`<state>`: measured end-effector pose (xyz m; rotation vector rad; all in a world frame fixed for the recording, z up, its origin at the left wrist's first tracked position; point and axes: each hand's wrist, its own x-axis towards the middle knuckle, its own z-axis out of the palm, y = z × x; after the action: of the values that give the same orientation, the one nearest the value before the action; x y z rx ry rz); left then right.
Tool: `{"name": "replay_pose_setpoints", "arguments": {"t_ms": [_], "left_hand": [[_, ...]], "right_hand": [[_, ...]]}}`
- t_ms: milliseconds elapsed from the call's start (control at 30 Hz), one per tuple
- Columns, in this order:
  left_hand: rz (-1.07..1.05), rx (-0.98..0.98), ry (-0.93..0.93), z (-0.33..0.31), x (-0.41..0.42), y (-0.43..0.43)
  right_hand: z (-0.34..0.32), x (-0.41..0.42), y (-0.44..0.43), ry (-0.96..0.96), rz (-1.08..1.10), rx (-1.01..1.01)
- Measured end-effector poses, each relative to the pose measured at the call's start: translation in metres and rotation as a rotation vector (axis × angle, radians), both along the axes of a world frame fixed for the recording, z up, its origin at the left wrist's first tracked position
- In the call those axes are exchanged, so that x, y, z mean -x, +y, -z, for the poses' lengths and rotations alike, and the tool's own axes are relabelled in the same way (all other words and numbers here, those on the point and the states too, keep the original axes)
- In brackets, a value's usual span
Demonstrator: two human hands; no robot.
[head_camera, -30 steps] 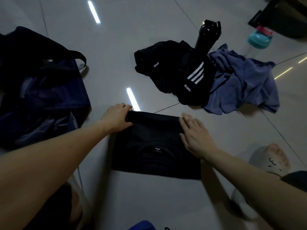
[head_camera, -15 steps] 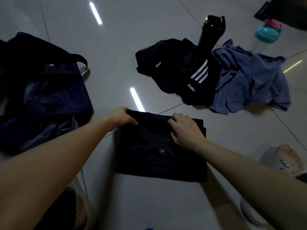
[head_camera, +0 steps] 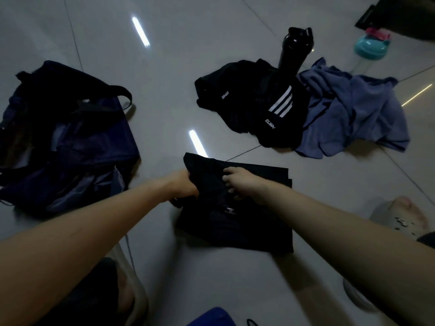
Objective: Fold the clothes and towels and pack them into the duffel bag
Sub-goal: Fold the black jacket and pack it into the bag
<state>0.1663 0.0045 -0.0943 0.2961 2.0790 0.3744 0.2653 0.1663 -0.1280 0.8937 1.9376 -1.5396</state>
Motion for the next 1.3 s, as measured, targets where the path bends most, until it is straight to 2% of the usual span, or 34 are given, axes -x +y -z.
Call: {"name": "replay_pose_setpoints", "arguments": {"t_ms": [100, 167, 267, 367, 467, 500, 667, 767, 833, 933, 967, 1000, 1100, 1167, 1233, 1300], "left_hand": [[0.123, -0.049, 0.253, -0.026, -0.012, 0.021], [0.192, -0.074, 0.386, -0.037, -0.026, 0.035], [0.316, -0.159, 0.498, -0.043, -0.060, 0.054], [0.445, -0.248, 0.562, -0.037, -0.097, 0.067], [0.530, -0.279, 0.569, -0.019, -0.126, 0.072], [0.540, -0.288, 0.569, -0.013, -0.132, 0.073], [0.487, -0.381, 0.495, 0.005, -0.149, 0.077], [0.450, -0.411, 0.461, 0.010, -0.153, 0.085], [0.484, -0.414, 0.359, 0.013, -0.153, 0.088], [0.498, -0.410, 0.056, 0.014, -0.144, 0.089], [0.494, -0.414, 0.039, 0.014, -0.139, 0.088], [0.498, -0.409, 0.096, 0.016, -0.133, 0.087], [0.494, -0.354, 0.464, 0.028, -0.109, 0.080], [0.385, -0.374, 0.584, 0.038, -0.090, 0.076], [0.289, -0.429, 0.554, 0.045, -0.065, 0.078], [0.276, -0.445, 0.421, 0.046, -0.041, 0.087]], "right_hand": [[-0.015, -0.004, 0.028, -0.083, 0.193, 0.327], [-0.022, -0.009, 0.050, -0.059, 0.319, 0.516], [-0.028, -0.018, 0.074, 0.000, 0.411, 0.611], [-0.037, -0.028, 0.081, 0.018, 0.340, 0.498], [-0.037, -0.036, 0.081, 0.050, 0.276, 0.183], [-0.034, -0.038, 0.083, 0.058, 0.270, 0.133], [-0.028, -0.054, 0.094, 0.040, 0.185, 0.154], [-0.015, -0.056, 0.099, 0.015, 0.253, -0.034], [-0.010, -0.058, 0.103, 0.029, 0.349, -0.106], [0.001, -0.062, 0.112, 0.035, 0.441, -0.033], [0.005, -0.063, 0.115, 0.029, 0.457, -0.008], [0.006, -0.064, 0.116, 0.027, 0.457, 0.000], [0.011, -0.064, 0.120, 0.060, 0.418, -0.113], [0.013, -0.063, 0.120, 0.066, 0.403, -0.144], [0.017, -0.061, 0.119, 0.066, 0.394, -0.107], [0.019, -0.058, 0.117, 0.067, 0.400, -0.072]]}}
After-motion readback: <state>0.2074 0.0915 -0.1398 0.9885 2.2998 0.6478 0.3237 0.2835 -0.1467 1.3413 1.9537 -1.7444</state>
